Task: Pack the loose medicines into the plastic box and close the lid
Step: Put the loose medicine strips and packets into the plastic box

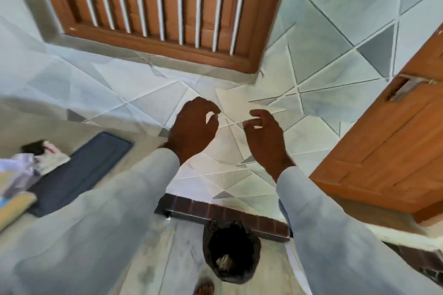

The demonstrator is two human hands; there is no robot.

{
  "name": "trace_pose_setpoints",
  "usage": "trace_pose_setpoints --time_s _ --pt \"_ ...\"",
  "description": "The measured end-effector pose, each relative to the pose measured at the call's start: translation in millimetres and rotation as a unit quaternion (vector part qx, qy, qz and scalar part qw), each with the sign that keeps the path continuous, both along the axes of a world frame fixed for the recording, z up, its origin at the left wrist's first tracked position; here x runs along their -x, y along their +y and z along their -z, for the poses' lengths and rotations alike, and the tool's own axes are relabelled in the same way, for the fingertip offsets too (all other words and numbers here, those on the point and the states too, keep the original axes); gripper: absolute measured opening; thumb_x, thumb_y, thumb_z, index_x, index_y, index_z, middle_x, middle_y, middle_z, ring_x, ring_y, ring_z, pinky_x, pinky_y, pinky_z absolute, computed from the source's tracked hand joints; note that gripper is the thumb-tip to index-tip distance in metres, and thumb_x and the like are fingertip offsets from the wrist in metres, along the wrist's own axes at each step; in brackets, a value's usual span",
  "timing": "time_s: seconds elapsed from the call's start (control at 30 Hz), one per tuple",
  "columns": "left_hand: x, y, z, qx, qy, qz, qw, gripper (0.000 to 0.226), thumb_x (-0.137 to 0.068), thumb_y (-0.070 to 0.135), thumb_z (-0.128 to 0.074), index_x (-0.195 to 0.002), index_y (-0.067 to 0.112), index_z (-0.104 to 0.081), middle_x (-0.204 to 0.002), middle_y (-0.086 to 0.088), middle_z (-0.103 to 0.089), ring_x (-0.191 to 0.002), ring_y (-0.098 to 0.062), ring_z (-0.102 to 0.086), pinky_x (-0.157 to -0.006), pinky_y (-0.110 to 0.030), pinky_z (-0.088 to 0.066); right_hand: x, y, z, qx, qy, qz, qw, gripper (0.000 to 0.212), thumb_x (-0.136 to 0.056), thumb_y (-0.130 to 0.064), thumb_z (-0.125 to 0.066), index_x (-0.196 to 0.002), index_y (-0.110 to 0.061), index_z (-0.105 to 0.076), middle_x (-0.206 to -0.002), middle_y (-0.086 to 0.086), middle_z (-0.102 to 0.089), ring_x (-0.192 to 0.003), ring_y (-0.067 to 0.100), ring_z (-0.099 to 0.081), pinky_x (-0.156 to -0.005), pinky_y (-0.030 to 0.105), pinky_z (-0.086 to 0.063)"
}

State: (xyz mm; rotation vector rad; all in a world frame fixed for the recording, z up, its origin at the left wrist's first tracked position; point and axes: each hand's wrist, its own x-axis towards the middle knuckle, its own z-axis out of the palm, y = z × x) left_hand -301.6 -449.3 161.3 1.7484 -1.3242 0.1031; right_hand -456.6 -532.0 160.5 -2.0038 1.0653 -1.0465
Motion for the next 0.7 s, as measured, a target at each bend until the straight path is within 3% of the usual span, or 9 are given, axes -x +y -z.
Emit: trace_pose_setpoints --time_s 0.2,0.33,0.43,0.53,0.63,0.7 --pt "-27 121 -55 0.030 -0.059 -0.048 0.997 0.022 -0.082 0.025 -0.050 -0.097 0.019 -0.065 -0.101 -0.003 -0.063 -0.098 -0.024 -0.056 -0.093 -0.035 -0.040 -11 101 -46 0.109 -0.002 -0.045 0.993 0.030 -0.088 -0.019 -0.062 -0.117 -0.015 -0.058 -0.106 0.006 -0.065 -0.084 0.020 -0.066 -0.077 0.026 -0.049" --pt "-66 201 -92 0.042 -0.119 -0.067 0.990 0.021 -0.082 0.023 -0.051 -0.097 0.017 -0.065 -0.100 -0.005 -0.062 -0.094 -0.028 -0.055 -0.087 -0.042 -0.044 -40 165 -91 0.233 0.020 -0.061 0.970 0.033 -0.087 -0.019 -0.060 -0.119 -0.011 -0.057 -0.115 0.008 -0.063 -0.097 0.027 -0.063 -0.087 0.038 -0.050" --pt "-109 250 -117 0.071 -0.146 -0.082 0.983 0.019 -0.082 0.018 -0.054 -0.097 0.015 -0.066 -0.099 -0.006 -0.063 -0.096 -0.027 -0.056 -0.088 -0.036 -0.042 -71 208 -126 0.290 0.021 -0.065 0.955 0.034 -0.087 -0.020 -0.062 -0.119 -0.010 -0.057 -0.115 0.010 -0.063 -0.104 0.029 -0.061 -0.092 0.041 -0.047" --pt "-168 312 -135 0.099 -0.161 -0.101 0.977 0.017 -0.083 0.016 -0.056 -0.096 0.014 -0.065 -0.098 -0.005 -0.062 -0.097 -0.024 -0.056 -0.089 -0.028 -0.037 -124 260 -145 0.289 0.027 -0.066 0.955 0.038 -0.089 -0.028 -0.060 -0.124 -0.012 -0.055 -0.121 0.009 -0.062 -0.107 0.023 -0.058 -0.096 0.035 -0.044" --pt "-229 372 -141 0.097 -0.164 -0.104 0.976 0.017 -0.084 0.017 -0.056 -0.098 0.014 -0.065 -0.099 -0.005 -0.061 -0.095 -0.023 -0.057 -0.091 -0.033 -0.041 -184 306 -141 0.263 0.019 -0.067 0.962 0.039 -0.090 -0.031 -0.060 -0.126 -0.017 -0.053 -0.125 0.003 -0.060 -0.099 0.008 -0.054 -0.090 0.022 -0.038" --pt "-275 414 -139 0.086 -0.166 -0.116 0.975 0.017 -0.085 0.018 -0.056 -0.099 0.015 -0.065 -0.099 -0.005 -0.061 -0.094 -0.023 -0.057 -0.090 -0.035 -0.043 -232 340 -127 0.253 0.003 -0.081 0.964 0.038 -0.090 -0.031 -0.061 -0.125 -0.019 -0.053 -0.125 0.000 -0.060 -0.096 0.004 -0.052 -0.088 0.020 -0.038"
